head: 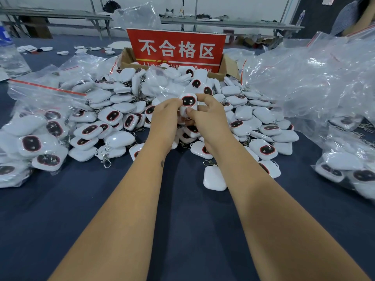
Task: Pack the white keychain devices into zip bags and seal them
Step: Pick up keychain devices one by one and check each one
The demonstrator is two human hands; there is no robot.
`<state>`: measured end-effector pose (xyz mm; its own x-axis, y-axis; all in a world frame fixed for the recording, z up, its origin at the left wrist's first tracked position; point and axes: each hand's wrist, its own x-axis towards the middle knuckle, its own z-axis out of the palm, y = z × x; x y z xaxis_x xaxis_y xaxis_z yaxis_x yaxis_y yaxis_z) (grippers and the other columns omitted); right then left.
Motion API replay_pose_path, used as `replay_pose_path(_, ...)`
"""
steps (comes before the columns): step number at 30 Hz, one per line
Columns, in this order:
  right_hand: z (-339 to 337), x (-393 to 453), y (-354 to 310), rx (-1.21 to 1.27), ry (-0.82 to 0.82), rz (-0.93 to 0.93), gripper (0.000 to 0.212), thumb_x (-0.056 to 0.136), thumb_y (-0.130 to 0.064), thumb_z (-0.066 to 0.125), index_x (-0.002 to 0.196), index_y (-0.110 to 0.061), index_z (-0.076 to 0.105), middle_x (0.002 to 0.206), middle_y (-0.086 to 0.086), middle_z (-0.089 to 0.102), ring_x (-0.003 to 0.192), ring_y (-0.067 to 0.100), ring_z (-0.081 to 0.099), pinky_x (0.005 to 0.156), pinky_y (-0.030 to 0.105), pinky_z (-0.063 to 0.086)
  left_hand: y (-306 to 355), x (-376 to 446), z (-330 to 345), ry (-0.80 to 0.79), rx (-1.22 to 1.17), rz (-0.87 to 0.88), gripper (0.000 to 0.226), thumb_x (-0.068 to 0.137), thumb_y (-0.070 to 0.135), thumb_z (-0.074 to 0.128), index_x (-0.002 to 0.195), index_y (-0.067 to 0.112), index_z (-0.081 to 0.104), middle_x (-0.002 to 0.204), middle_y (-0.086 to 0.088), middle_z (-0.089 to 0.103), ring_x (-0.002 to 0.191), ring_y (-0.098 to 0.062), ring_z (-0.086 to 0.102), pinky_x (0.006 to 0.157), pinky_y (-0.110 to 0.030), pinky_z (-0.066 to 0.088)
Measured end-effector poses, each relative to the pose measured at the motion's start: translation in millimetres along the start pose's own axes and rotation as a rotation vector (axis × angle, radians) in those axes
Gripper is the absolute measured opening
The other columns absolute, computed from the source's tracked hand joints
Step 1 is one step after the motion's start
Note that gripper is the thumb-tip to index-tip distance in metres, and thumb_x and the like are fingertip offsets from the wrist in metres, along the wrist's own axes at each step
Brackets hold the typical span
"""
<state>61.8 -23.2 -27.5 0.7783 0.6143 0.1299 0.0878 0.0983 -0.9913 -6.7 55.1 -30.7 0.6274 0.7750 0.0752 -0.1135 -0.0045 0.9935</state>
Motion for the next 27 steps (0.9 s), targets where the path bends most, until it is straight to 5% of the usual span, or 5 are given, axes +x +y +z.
replay_pose_path(3,-0.4,0.0,0.5,0.028,-0.046,-0.005,0.028,0.090,0.002,0.061,0.109,-0.019,0.062,0.090,0.004,0.076,0.078,0.018,0.071,0.072,0.029,0.058,0.1,0.1,-1.1,0.004,-0.016,0.008,0.022,0.091,0.022,0.055,0.076,0.021,0.071,0.072,0.001,0.068,0.068,-0.011,0.064,0.058,-0.023,0.051)
replay_pose_path(6,0.6,1.2,-0.8,0.058,-0.055,0.008,0.031,0.085,0.004,0.060,0.105,-0.019,0.065,0.084,0.003,0.074,0.077,0.019,0.070,0.079,0.036,0.060,-1.5,1.2,-1.9,-0.018,-0.014,0.049,0.017,0.091,0.020,0.058,0.084,0.015,0.073,0.077,-0.003,0.067,0.074,-0.015,0.062,0.070,-0.028,0.052)
replay_pose_path(11,1.3,1.7,-3.3,0.111,-0.030,0.017,0.018,0.092,-0.007,0.057,0.098,-0.018,0.071,0.107,0.015,0.072,0.106,0.035,0.067,0.093,0.049,0.056,-2.3,2.0,-1.8,-0.015,0.003,0.060,0.019,0.090,0.022,0.059,0.092,0.009,0.073,0.082,-0.003,0.068,0.081,-0.016,0.062,0.082,-0.034,0.052)
replay_pose_path(21,1.7,0.3,-3.8,0.031,-0.026,-0.004,0.018,0.099,-0.011,0.054,0.097,-0.023,0.067,0.105,0.018,0.071,0.102,0.036,0.068,0.092,0.054,0.055,-1.4,0.7,-2.1,-0.026,-0.017,0.038,0.018,0.088,0.024,0.060,0.076,0.026,0.073,0.077,0.002,0.071,0.076,-0.014,0.064,0.068,-0.025,0.052)
replay_pose_path(27,1.8,0.6,-2.8,0.030,-0.016,-0.011,0.014,0.098,-0.014,0.055,0.100,-0.021,0.068,0.097,0.010,0.069,0.103,0.036,0.068,0.092,0.052,0.055,-1.1,0.4,-2.2,-0.019,-0.014,0.018,0.021,0.086,0.028,0.059,0.092,0.014,0.074,0.084,-0.003,0.072,0.082,-0.019,0.065,0.077,-0.034,0.052)
